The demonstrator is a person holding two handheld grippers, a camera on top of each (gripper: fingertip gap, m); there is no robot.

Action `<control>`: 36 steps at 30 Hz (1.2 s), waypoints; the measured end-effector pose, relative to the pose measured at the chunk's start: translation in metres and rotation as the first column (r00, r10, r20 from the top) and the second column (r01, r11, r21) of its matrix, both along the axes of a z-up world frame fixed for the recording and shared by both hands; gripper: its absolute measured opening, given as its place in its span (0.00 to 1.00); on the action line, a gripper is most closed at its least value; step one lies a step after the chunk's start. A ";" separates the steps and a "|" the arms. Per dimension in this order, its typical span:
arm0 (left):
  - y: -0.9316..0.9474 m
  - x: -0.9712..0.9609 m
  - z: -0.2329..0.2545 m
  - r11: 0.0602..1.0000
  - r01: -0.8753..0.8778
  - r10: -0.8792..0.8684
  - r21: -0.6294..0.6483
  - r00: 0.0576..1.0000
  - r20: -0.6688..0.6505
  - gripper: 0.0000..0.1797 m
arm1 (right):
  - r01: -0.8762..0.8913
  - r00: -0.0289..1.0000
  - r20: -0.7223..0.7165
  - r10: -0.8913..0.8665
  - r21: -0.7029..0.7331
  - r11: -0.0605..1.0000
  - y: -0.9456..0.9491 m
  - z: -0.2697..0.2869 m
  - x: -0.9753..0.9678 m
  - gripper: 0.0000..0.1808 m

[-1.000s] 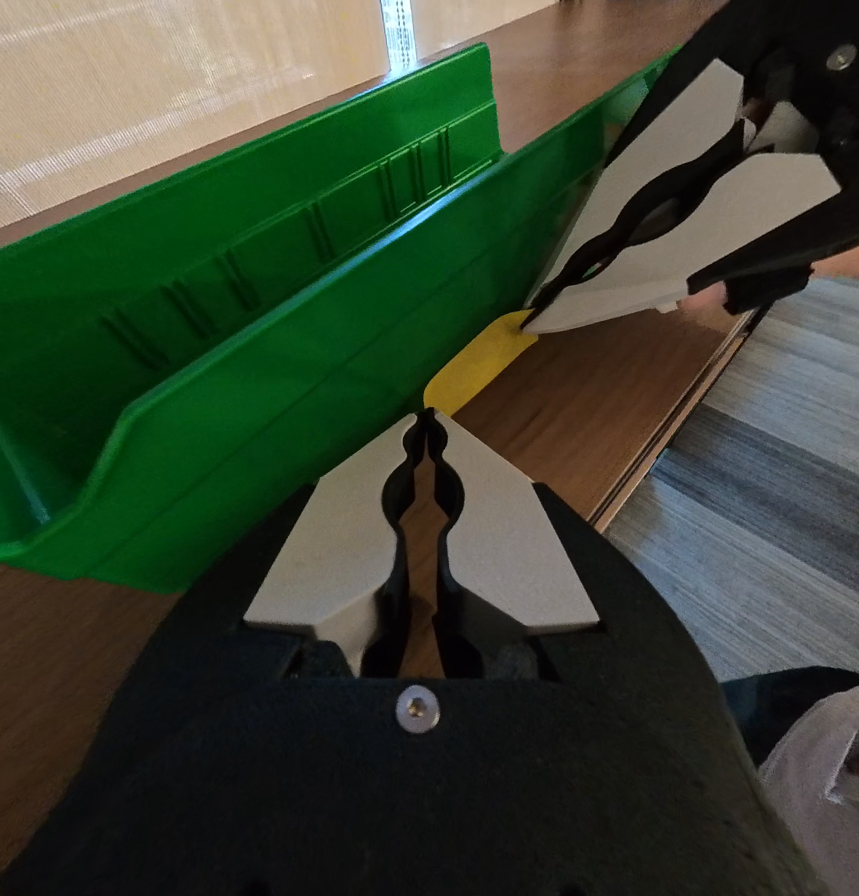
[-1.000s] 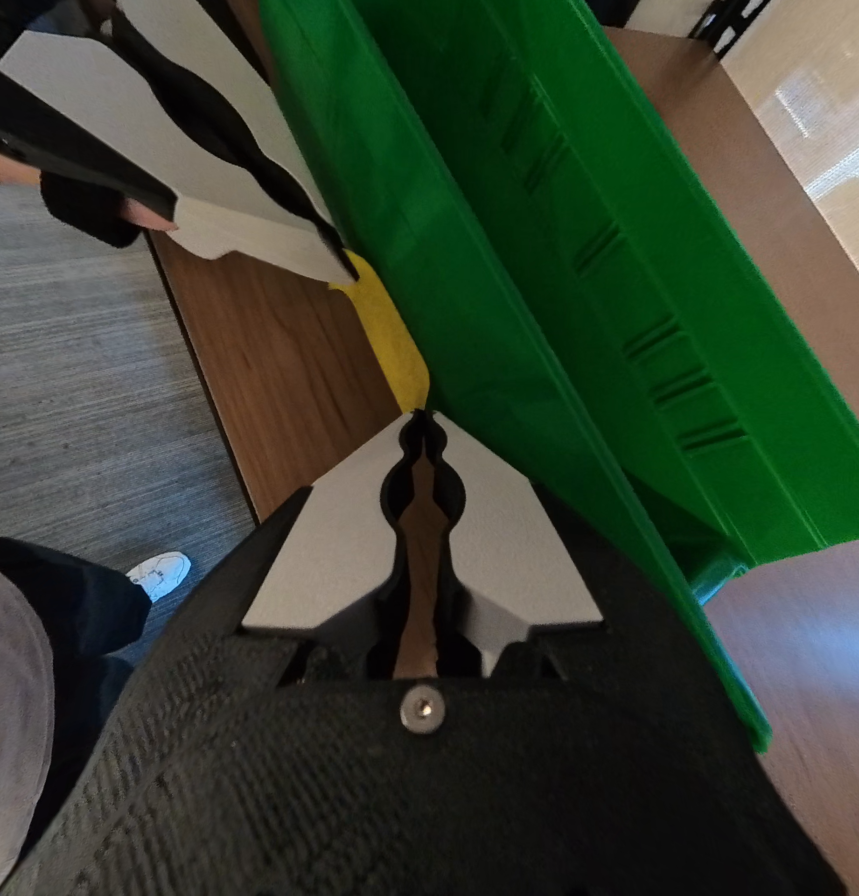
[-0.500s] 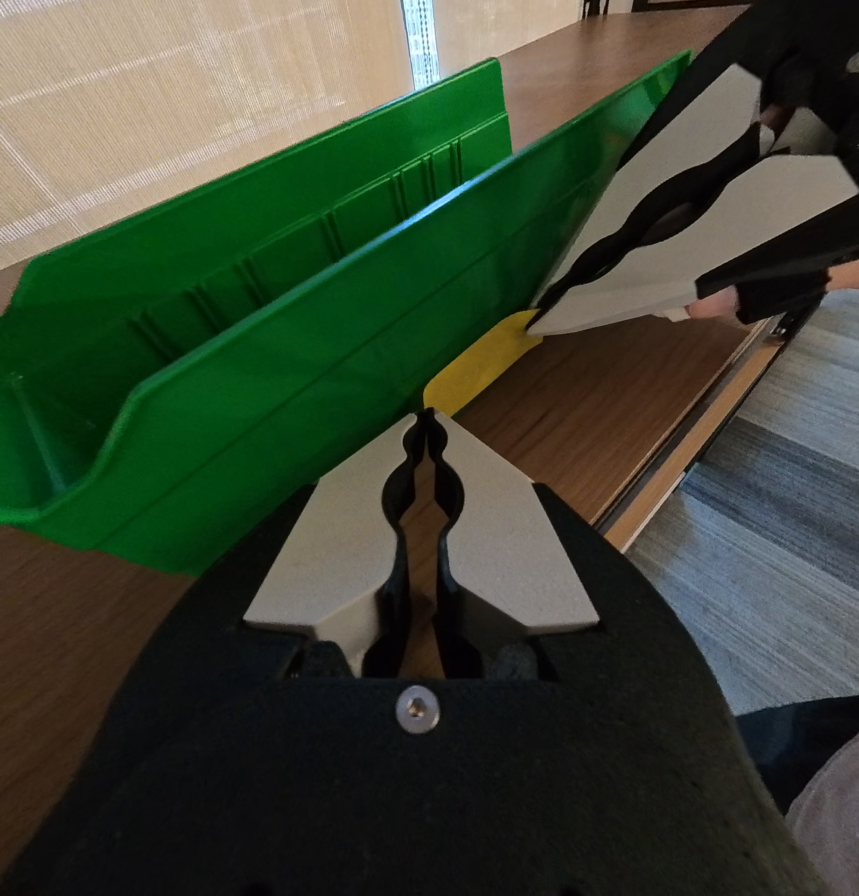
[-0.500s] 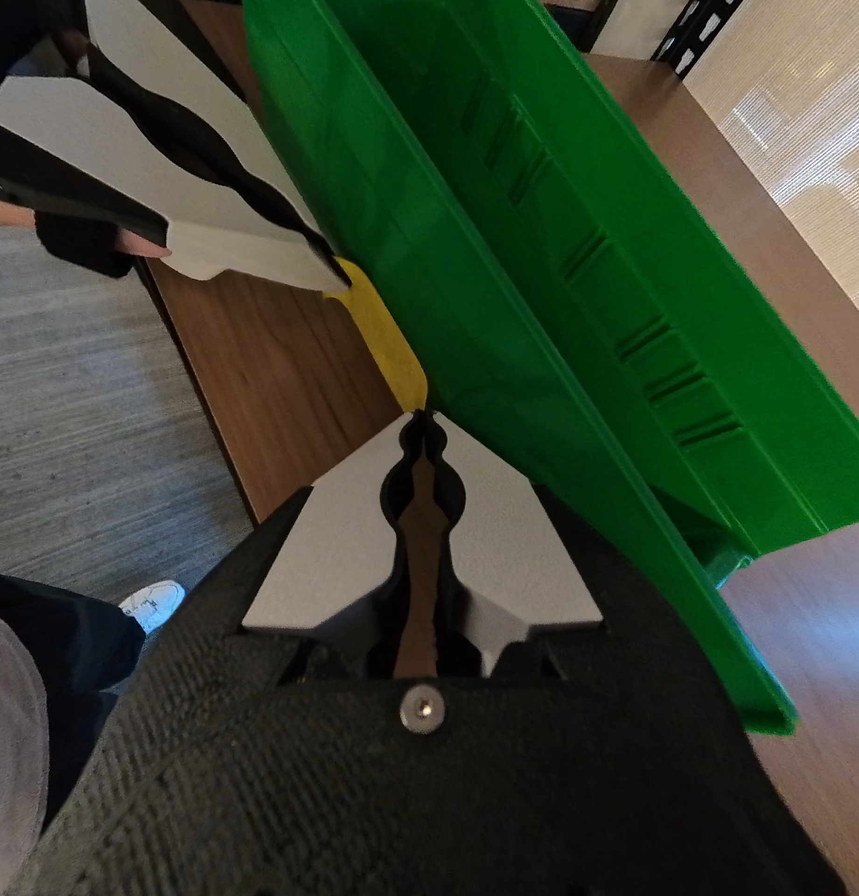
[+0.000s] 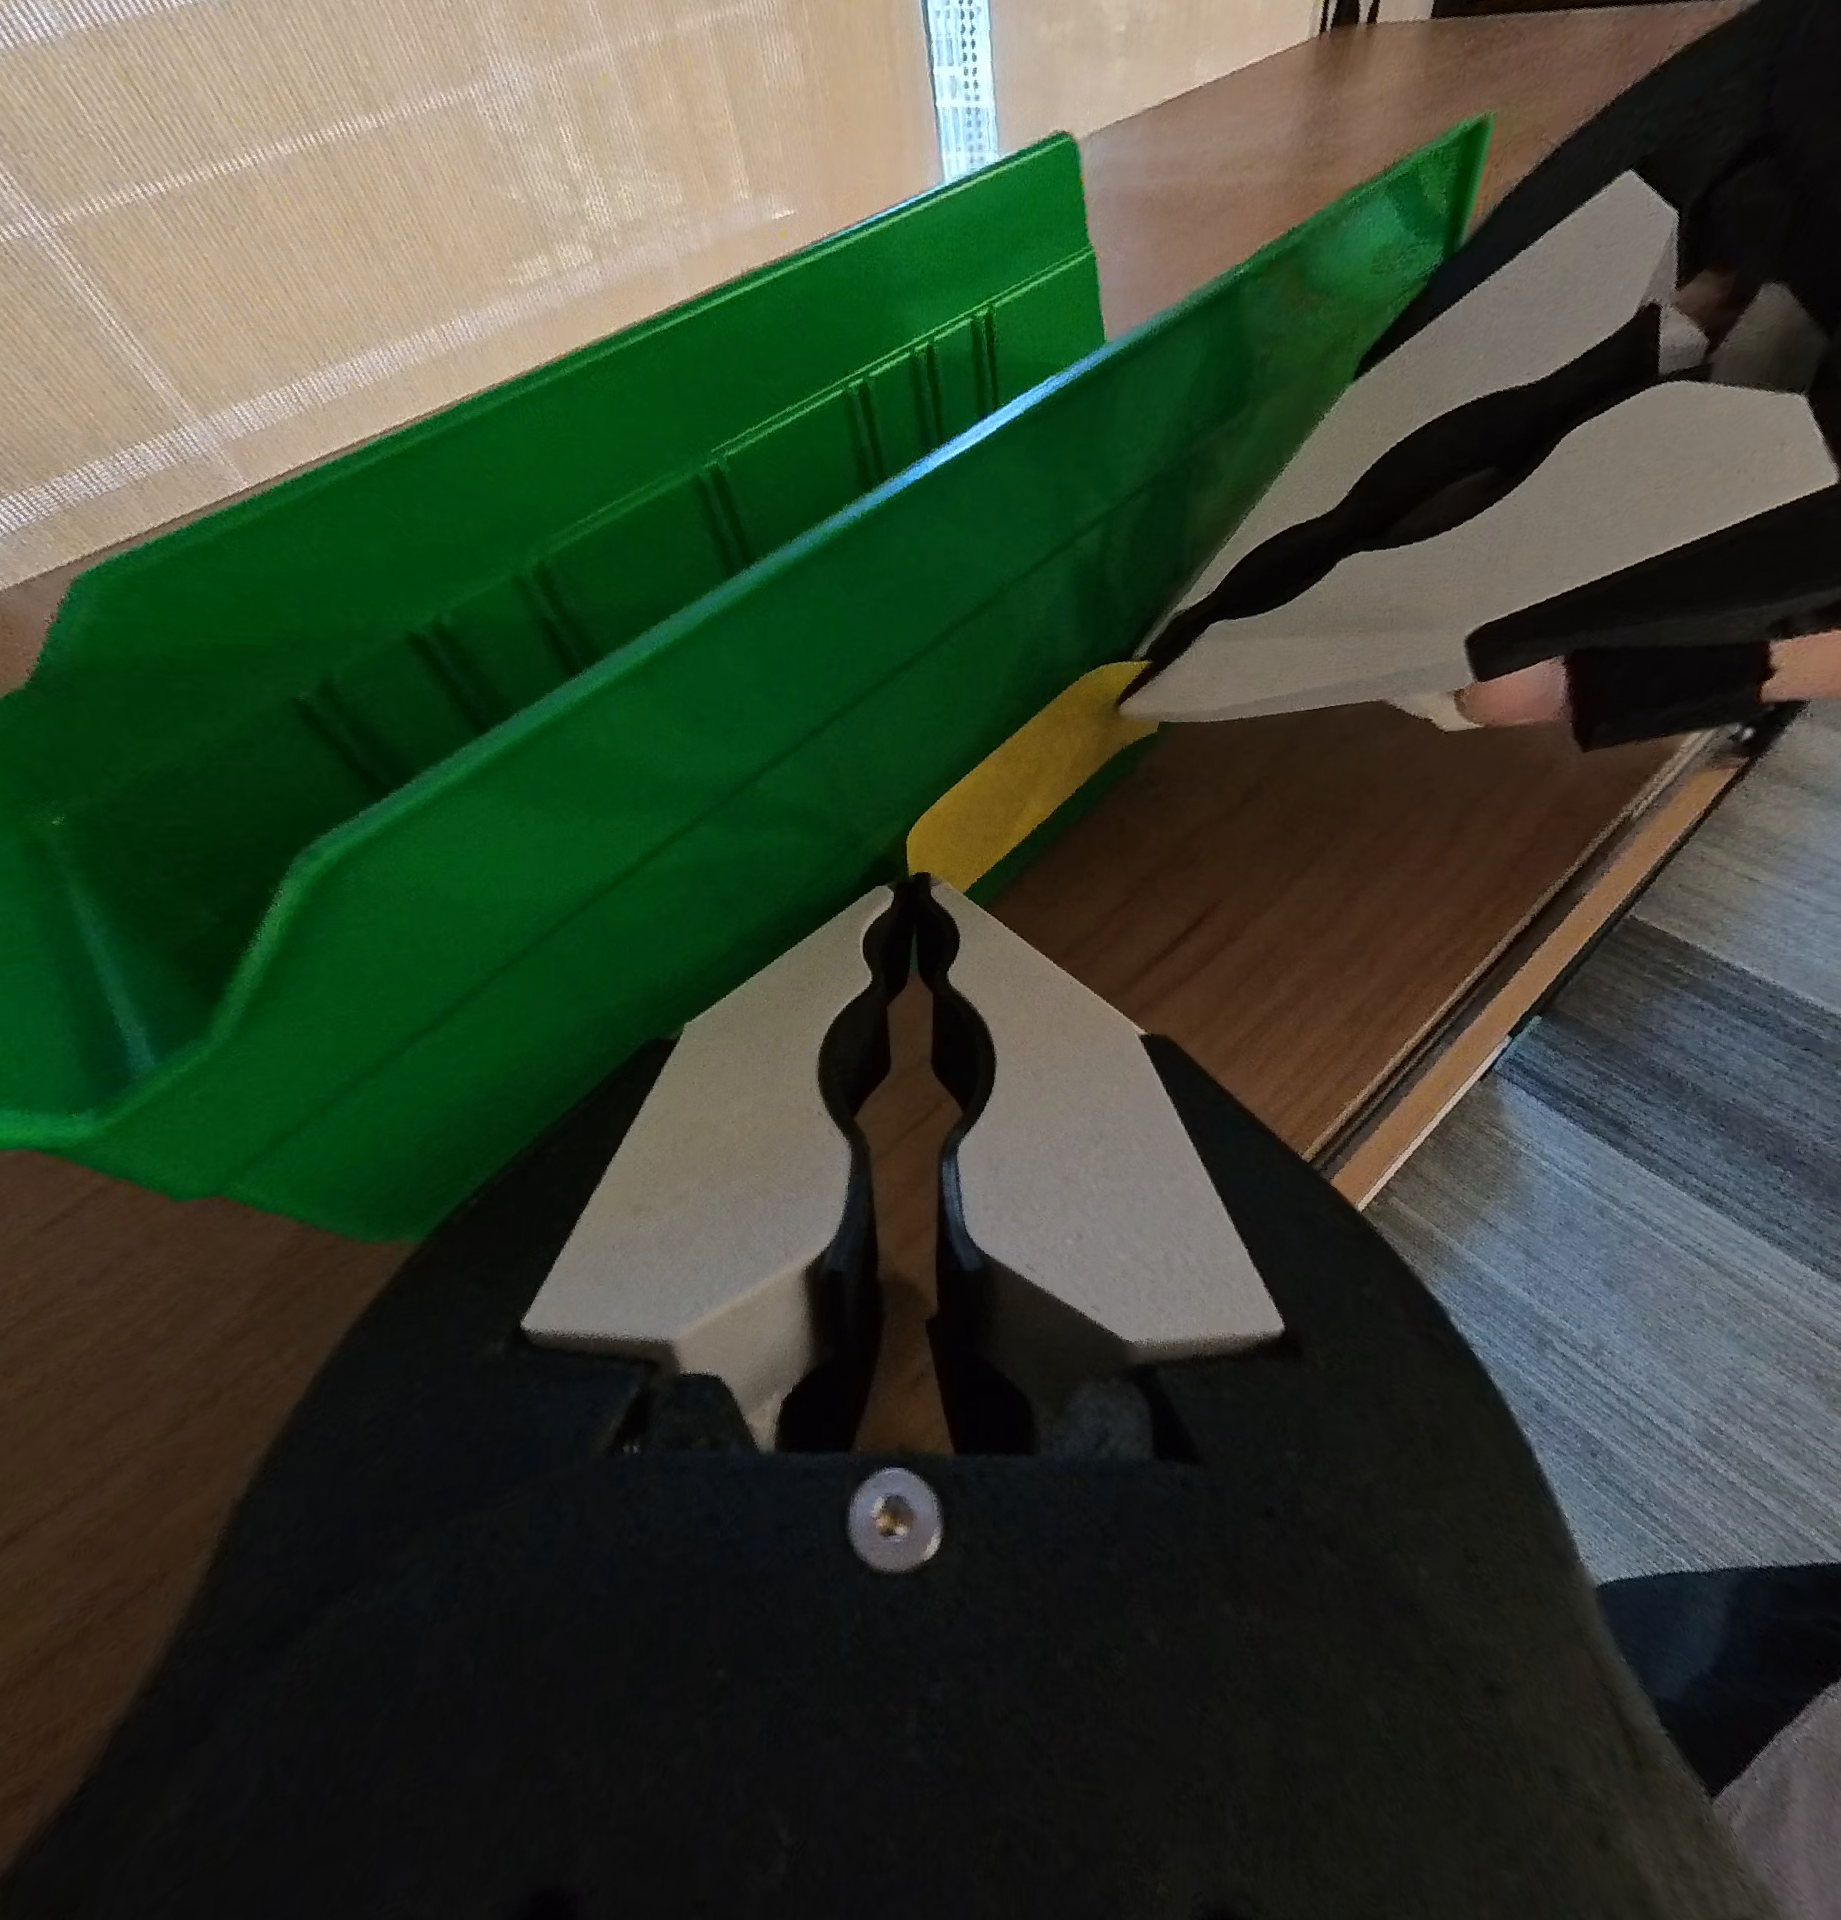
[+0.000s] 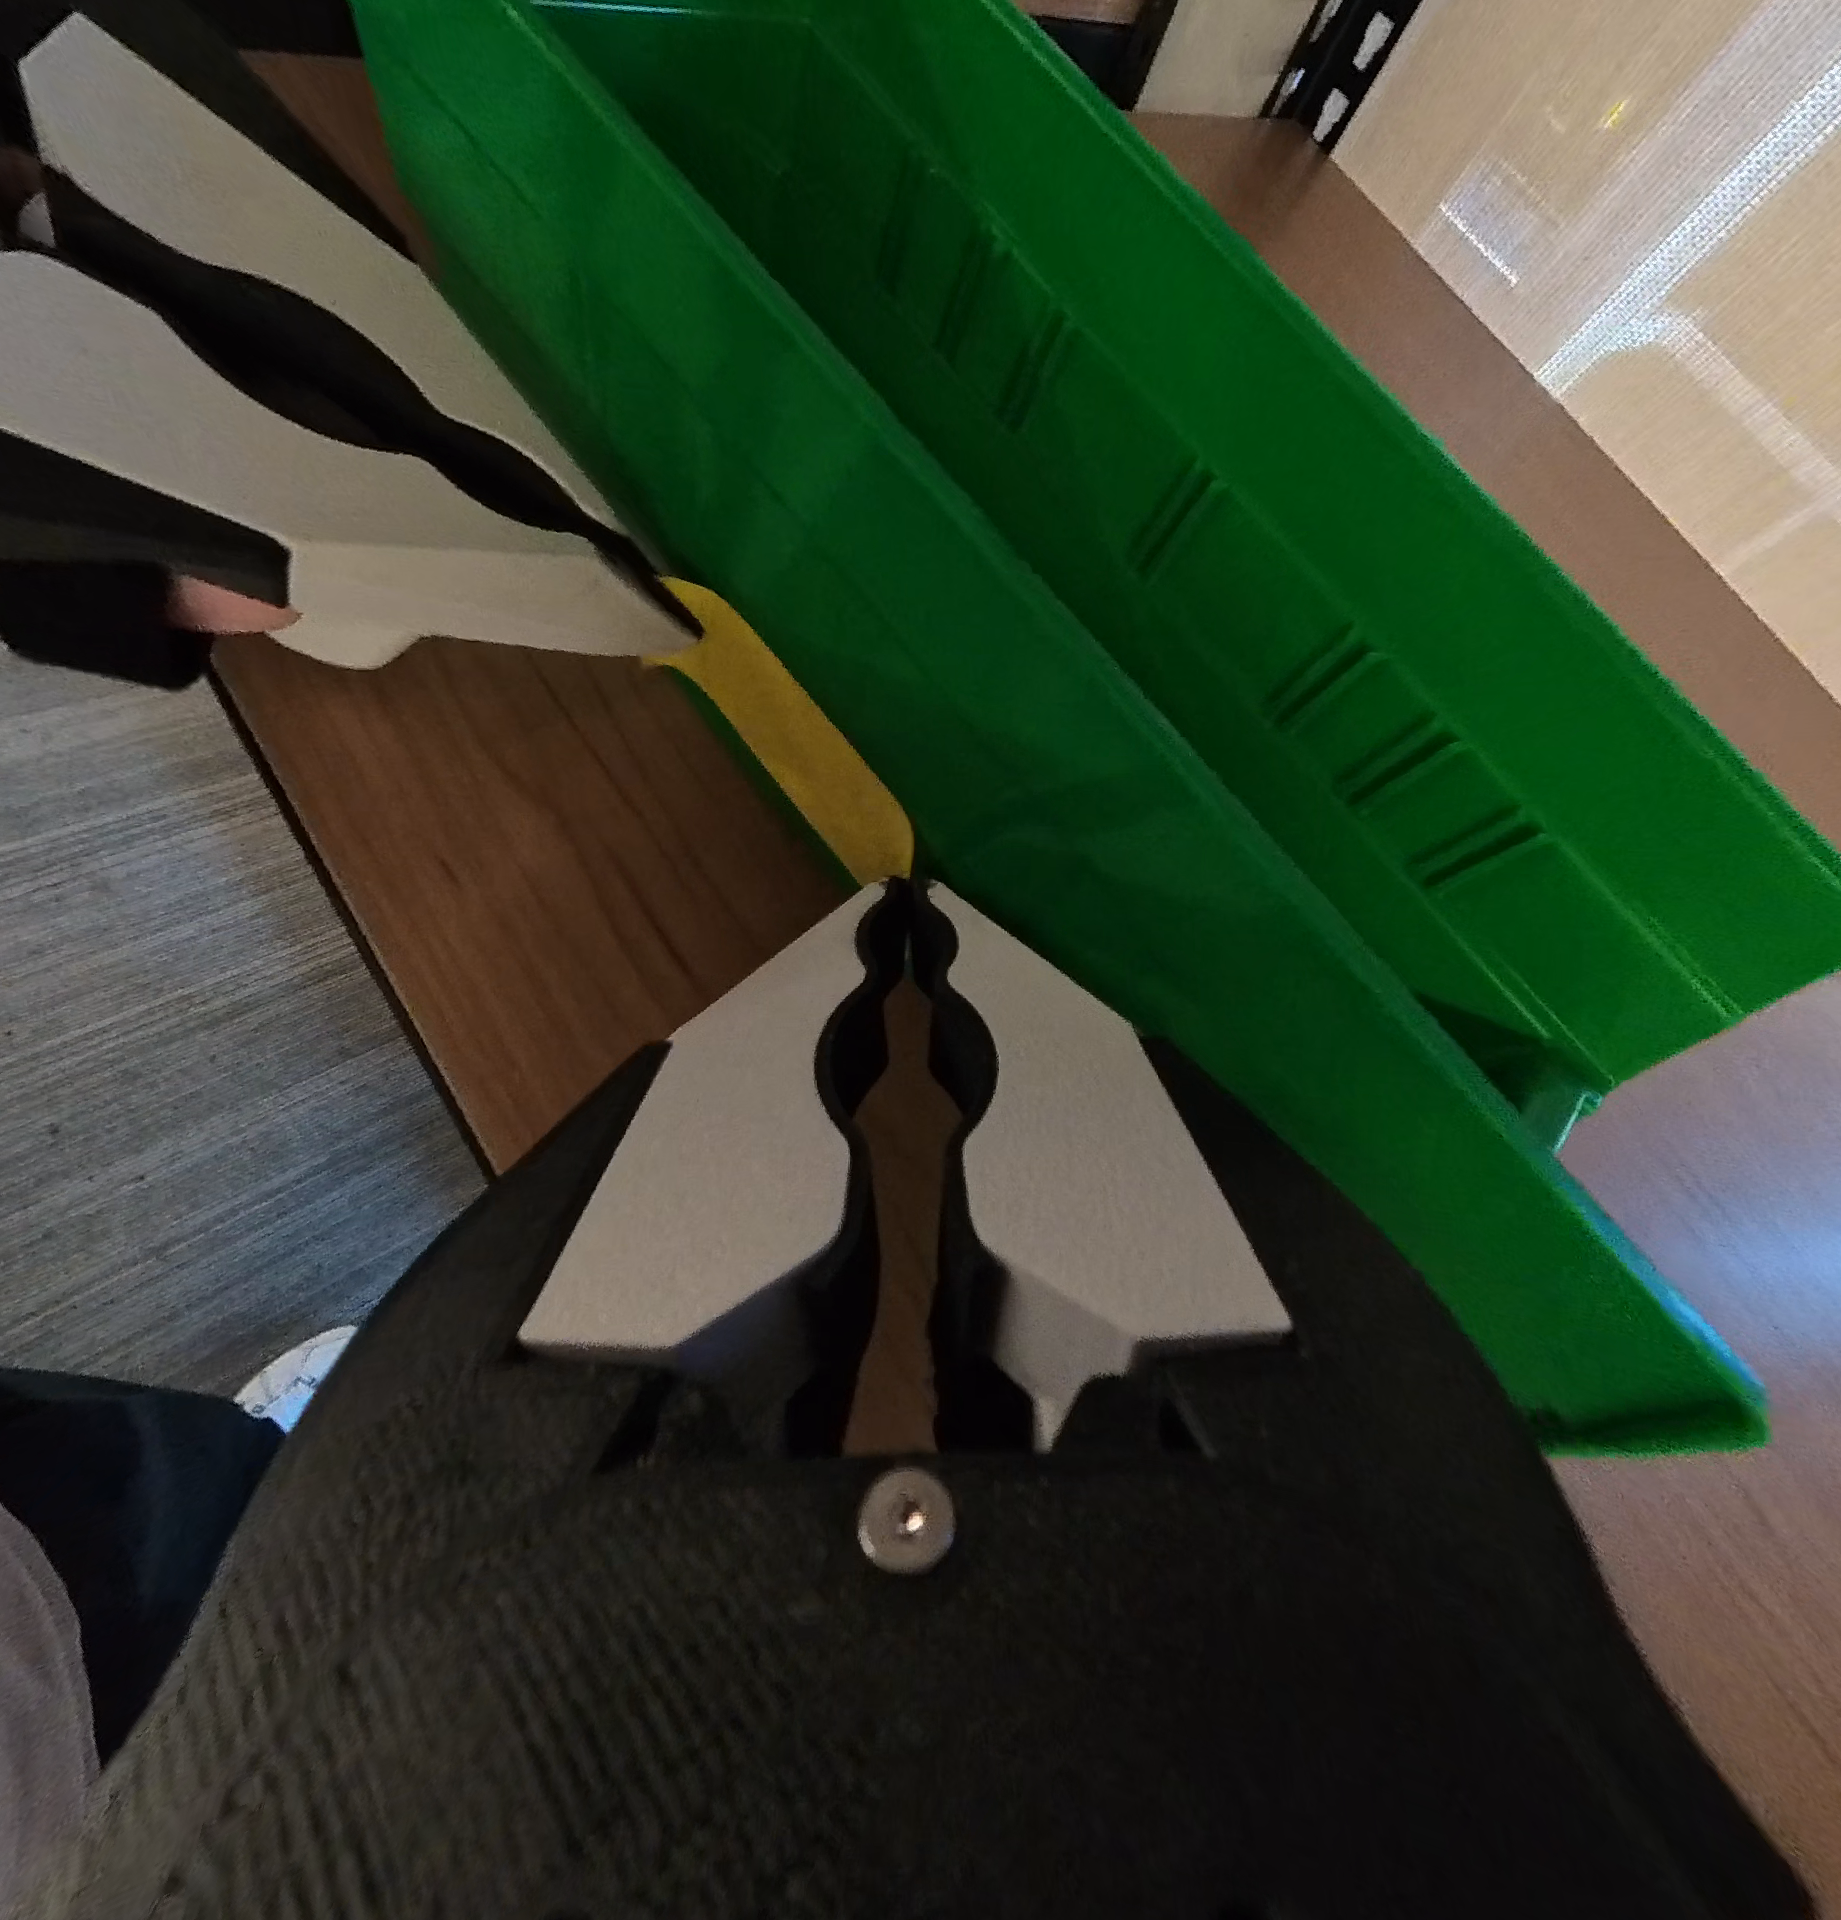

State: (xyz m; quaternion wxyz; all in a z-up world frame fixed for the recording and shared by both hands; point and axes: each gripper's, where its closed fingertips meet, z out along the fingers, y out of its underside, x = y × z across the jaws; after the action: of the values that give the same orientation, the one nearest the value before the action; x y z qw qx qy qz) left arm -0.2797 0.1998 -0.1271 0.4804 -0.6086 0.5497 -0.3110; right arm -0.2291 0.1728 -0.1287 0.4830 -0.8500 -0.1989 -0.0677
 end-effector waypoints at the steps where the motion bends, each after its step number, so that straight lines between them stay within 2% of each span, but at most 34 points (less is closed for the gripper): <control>1: 0.000 0.001 0.000 1.000 -0.008 0.008 -0.003 1.000 0.002 0.00 | 0.012 1.000 0.000 -0.012 0.007 1.000 0.001 0.000 0.001 0.00; 11: 0.010 0.007 0.001 0.994 -0.112 0.112 -0.010 0.993 0.035 0.00 | 0.122 0.991 -0.065 -0.117 0.089 0.989 0.012 0.004 0.010 0.00; 23: 0.018 0.008 -0.002 0.983 -0.183 0.183 0.003 0.983 -0.002 0.00 | 0.145 0.988 -0.069 -0.140 0.075 0.987 0.021 0.001 0.012 0.00; 30: 0.019 0.009 0.003 0.978 -0.198 0.200 0.067 0.979 -0.024 0.00 | 0.147 0.986 -0.089 -0.140 0.072 0.987 0.022 0.002 0.014 0.00; 36: 0.020 0.010 -0.001 0.979 -0.198 0.201 0.047 0.978 -0.055 0.00 | 0.163 0.984 -0.088 -0.156 0.072 0.984 0.024 0.001 0.016 0.00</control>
State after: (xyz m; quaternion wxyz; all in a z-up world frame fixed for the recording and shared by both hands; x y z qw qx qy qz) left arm -0.2693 0.2198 -0.1281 0.5051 -0.6596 0.5060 -0.2318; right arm -0.2130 0.1969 -0.1273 0.5169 -0.8456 -0.1074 -0.0791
